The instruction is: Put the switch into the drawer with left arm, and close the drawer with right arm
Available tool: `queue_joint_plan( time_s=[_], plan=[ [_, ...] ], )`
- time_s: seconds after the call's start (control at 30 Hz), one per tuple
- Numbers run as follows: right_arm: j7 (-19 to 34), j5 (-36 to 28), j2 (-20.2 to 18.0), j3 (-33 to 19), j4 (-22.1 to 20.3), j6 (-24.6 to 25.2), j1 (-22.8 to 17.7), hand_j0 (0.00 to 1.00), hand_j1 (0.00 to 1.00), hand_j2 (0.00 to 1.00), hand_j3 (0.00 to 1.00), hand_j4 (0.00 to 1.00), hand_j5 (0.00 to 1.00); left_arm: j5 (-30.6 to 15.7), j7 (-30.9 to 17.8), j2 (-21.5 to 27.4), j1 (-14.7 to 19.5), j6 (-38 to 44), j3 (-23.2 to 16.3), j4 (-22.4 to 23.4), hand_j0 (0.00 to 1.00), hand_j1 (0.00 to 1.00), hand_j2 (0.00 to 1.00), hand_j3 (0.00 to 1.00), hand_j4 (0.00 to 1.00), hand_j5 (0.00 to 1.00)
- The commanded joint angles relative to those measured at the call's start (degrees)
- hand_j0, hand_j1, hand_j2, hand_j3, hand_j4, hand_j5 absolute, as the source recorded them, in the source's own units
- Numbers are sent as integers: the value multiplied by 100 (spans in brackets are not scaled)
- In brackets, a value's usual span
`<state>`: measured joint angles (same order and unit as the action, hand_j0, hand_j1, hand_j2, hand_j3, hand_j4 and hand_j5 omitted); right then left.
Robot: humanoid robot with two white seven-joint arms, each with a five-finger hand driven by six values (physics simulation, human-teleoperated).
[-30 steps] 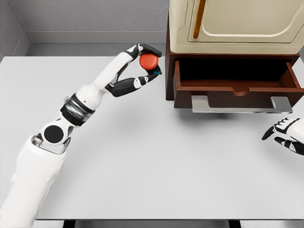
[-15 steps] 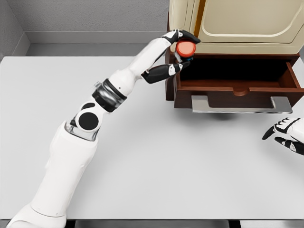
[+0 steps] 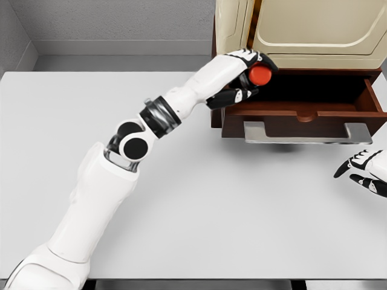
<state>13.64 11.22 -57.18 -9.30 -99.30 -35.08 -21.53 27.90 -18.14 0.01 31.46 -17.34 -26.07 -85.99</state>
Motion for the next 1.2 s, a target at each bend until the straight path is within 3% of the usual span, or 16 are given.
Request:
queue_joint_plan(
  time_s=[0.0, 0.4, 0.47, 0.57, 0.67, 0.93, 1.07, 1.13, 1.17],
  plan=[
    [-2, -40, -4, -1, -2, 8, 0, 51, 51, 51, 51, 51, 51, 180, 4, -1, 9, 2, -135, 65, 43, 43, 43, 43, 43, 43],
    [-2, -40, -13, -2, -2, 8, 0, 51, 51, 51, 51, 51, 51, 1130, 4, -1, 290, 2, -319, 65, 45, 45, 45, 45, 45, 45],
    [-2, -40, -13, -2, -2, 8, 0, 51, 51, 51, 51, 51, 51, 1305, 4, -1, 325, 2, -319, 56, 49, 49, 49, 49, 49, 49],
    [-2, -40, -13, -2, -2, 8, 0, 51, 51, 51, 51, 51, 51, 1499, 4, -1, 369, -7, -319, 30, 76, 76, 76, 76, 76, 76],
    [-2, -40, -4, -2, -2, 8, 0, 51, 51, 51, 51, 51, 51, 1587, 4, -1, 369, -7, -319, 12, 81, 81, 81, 81, 81, 81],
    [-11, -40, -4, -2, 7, 8, 0, 50, 50, 50, 50, 50, 50, 1587, 4, -1, 369, -15, -328, -23, 81, 81, 81, 81, 81, 81],
    [-2, -40, -13, -72, -2, 8, 0, 51, 51, 51, 51, 51, 51, 1578, 4, -1, 369, -42, -407, -225, 81, 81, 81, 81, 81, 81],
    [-2, -40, -13, -81, -2, 8, 0, 51, 51, 51, 51, 51, 51, 1552, 4, -1, 308, -103, -416, -664, 82, 82, 82, 82, 82, 82],
    [-2, -49, -13, -116, -2, 8, 0, 51, 51, 51, 51, 51, 51, 1526, -5, -1, 299, -305, -434, -919, 89, 89, 89, 89, 89, 89]
  ],
)
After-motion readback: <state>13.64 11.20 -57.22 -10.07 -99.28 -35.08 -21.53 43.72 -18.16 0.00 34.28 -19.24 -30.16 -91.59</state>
